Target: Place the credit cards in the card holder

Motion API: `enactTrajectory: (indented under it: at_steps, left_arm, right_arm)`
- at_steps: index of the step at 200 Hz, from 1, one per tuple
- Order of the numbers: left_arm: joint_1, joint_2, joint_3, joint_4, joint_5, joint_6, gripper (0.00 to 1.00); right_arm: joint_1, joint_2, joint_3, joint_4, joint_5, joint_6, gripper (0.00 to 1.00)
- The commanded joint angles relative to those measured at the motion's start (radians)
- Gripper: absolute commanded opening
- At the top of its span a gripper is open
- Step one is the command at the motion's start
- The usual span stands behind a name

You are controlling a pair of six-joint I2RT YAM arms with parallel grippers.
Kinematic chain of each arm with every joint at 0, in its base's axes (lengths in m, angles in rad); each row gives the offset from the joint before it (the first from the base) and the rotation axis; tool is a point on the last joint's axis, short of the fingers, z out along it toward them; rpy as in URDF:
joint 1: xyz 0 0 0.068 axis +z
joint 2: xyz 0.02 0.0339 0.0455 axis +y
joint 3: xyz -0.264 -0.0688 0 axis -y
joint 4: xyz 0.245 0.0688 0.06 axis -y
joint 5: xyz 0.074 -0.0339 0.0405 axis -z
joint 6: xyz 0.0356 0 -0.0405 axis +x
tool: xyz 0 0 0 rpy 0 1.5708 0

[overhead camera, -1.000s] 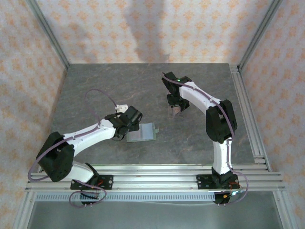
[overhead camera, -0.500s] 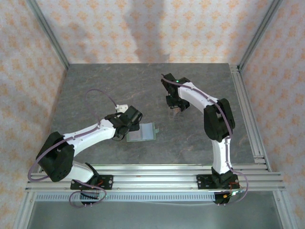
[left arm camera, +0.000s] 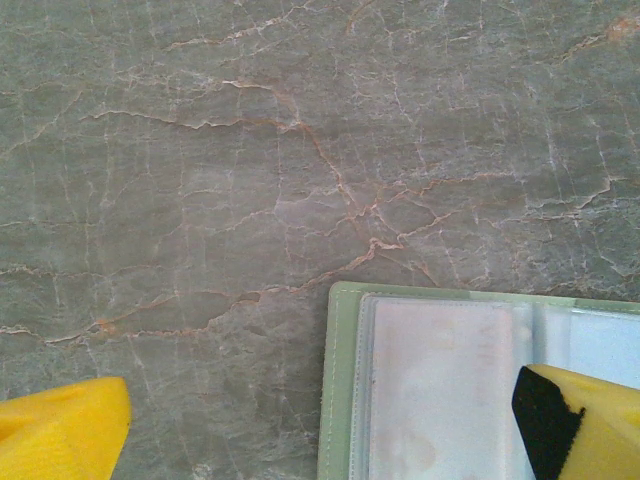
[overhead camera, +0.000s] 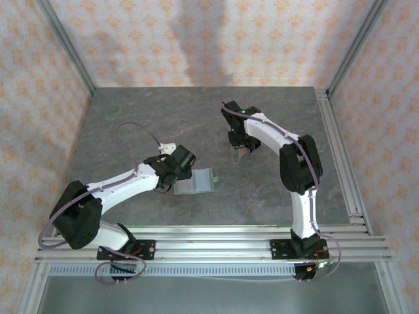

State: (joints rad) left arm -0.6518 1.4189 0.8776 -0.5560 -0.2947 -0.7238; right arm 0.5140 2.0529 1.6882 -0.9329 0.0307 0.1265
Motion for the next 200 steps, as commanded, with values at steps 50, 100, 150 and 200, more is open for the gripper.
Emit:
enactTrajectory:
  at_steps: [50, 100, 150, 200]
  left_arm:
    - [0.009, 0.015, 0.010, 0.005, -0.008, 0.004, 1.00]
    - [0.009, 0.010, 0.007, 0.004, -0.006, 0.004, 1.00]
    - [0.009, 0.009, 0.005, 0.004, -0.004, 0.003, 1.00]
    - [0.009, 0.011, 0.004, 0.005, -0.002, 0.003, 1.00]
  right_arm:
    - [-0.002, -0.045, 0.003, -0.017, -0.030, 0.013, 0.23]
    - [-0.002, -0.051, 0.005, -0.020, -0.025, 0.015, 0.21]
    - [-0.002, -0.061, 0.017, -0.026, -0.021, 0.015, 0.22]
    - [-0.003, -0.060, 0.018, -0.026, -0.018, 0.015, 0.21]
